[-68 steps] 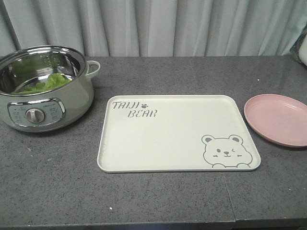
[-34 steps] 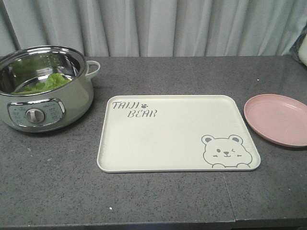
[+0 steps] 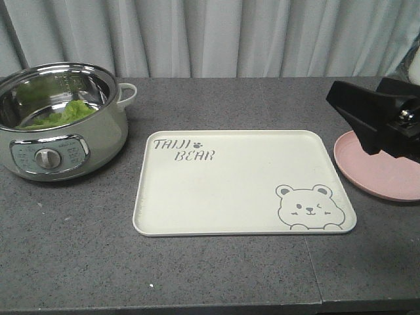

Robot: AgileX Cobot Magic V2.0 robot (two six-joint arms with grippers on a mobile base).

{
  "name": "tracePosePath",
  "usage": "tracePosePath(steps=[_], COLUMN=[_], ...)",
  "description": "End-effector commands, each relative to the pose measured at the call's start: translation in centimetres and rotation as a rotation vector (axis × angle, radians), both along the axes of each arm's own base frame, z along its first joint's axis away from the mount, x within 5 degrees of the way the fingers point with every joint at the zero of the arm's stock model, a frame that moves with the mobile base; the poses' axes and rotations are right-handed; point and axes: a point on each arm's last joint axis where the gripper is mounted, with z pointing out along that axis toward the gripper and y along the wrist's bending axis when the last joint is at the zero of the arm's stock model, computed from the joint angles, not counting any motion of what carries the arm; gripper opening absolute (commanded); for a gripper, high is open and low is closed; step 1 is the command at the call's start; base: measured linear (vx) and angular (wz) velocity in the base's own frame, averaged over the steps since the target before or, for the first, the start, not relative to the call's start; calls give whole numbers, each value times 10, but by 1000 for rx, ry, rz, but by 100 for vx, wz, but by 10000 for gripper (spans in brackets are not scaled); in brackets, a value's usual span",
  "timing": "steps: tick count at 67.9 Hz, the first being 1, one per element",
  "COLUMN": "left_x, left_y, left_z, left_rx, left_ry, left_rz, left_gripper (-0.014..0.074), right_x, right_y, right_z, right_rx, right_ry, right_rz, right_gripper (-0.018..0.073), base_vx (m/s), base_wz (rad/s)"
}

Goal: Transfer vegetables to tray and serve
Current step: 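Lower the left gripper into the white pot over the lettuce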

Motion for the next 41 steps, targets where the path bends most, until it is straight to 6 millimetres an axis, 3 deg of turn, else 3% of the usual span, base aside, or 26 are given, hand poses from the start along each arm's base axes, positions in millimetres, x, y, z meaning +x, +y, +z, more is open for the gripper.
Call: tracePosePath(steps=[1, 11, 22, 32, 41], left_x=[-3, -1, 6, 31, 78], left_y=[0, 0, -1, -3, -7], left_z=[14, 9, 15, 53, 100], left_rx=[-19, -61, -62, 51, 170], left_ry=[-68, -4, 46, 134, 254], left_rz=[-4, -25, -28, 8, 42], left_gripper=[299, 484, 521, 513, 514], right_x=[-2, -2, -2, -2, -2], right_y=[1, 1, 1, 1, 1], right_z=[14, 14, 14, 14, 14], right_rx=[37, 36, 32, 32, 35], right_ry=[-42, -42, -41, -42, -41], right_rz=[15, 15, 15, 19, 19], right_gripper=[654, 629, 603, 583, 583], base_vx=[0, 0, 0, 0, 0], base_wz=[0, 0, 0, 0, 0])
